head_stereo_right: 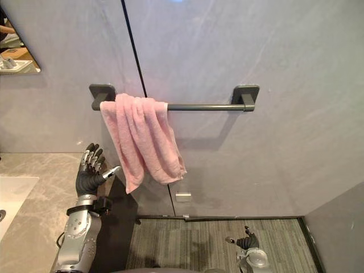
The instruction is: Organize washtable
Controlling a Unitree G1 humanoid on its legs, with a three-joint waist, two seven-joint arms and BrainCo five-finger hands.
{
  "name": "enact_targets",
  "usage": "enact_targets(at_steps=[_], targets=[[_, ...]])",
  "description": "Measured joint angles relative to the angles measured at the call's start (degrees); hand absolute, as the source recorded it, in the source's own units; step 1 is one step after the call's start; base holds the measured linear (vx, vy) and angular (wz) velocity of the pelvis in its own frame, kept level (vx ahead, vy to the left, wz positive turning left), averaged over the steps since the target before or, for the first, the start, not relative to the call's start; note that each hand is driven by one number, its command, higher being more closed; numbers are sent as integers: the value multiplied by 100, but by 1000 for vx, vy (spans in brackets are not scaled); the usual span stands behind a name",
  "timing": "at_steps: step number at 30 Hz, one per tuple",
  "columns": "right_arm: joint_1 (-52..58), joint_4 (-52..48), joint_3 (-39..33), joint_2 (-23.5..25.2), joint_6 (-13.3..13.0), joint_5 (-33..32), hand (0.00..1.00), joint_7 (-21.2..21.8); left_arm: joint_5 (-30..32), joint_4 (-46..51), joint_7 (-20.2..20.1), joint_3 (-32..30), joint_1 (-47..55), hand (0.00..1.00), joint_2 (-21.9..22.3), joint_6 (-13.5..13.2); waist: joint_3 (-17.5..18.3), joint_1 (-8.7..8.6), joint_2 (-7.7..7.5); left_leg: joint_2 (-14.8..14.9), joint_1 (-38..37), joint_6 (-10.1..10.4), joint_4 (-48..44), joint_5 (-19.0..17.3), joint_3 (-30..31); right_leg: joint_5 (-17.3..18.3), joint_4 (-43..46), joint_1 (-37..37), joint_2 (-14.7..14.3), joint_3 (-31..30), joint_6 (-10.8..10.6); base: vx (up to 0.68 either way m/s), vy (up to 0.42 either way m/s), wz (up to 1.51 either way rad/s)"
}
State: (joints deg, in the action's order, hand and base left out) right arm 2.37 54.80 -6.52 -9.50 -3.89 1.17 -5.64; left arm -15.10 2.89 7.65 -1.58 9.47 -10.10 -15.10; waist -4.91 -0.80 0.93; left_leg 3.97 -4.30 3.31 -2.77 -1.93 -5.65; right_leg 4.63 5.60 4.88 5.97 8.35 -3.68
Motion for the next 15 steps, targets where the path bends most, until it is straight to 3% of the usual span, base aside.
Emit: enact_targets(at_steps=[15], targets=[[41, 8, 94, -5, 9, -3, 0, 91, 230, -173, 123, 260, -690, 0, -249, -38, 56, -145, -31, 4, -210, 8, 266, 34, -109, -160, -385, 199, -53, -77, -15, 1, -4, -3]])
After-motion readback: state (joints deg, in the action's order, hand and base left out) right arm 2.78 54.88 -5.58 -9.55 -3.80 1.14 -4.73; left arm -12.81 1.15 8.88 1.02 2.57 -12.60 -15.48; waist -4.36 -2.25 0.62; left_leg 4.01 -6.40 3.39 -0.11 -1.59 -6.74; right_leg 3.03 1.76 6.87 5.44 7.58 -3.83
